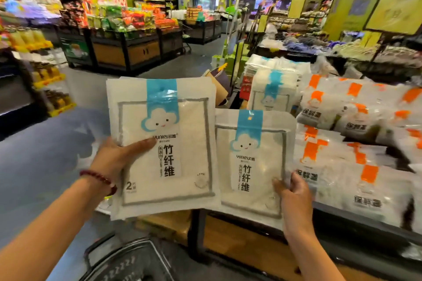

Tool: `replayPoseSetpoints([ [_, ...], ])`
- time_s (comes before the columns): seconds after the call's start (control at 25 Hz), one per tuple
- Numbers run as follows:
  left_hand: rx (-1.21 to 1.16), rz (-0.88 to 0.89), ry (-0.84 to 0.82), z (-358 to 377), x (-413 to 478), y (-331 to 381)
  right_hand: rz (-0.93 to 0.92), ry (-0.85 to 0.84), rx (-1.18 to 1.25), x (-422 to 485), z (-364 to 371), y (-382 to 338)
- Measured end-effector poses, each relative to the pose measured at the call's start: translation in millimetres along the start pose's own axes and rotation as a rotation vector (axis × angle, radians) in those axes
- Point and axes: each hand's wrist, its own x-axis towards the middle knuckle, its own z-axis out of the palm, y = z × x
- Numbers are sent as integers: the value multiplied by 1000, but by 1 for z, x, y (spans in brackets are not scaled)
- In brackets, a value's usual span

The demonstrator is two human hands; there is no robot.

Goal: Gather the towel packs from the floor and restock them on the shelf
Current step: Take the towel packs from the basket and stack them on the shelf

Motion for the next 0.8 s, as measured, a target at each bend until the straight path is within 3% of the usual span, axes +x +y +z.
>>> replayPoseSetpoints([
  [0.16,9,-17,-82,83,41,-31,-11,129,-14,39,-61,1],
  [0.36,64,-32,-30,172,88,-74,-40,280,-50,108,-116,20],
  [0.68,82,-167,-9,210,171,-170,-22,470,-187,175,-133,54],
  [0.8,135,-219,-77,222,200,-198,-24,514,-163,193,-130,60],
])
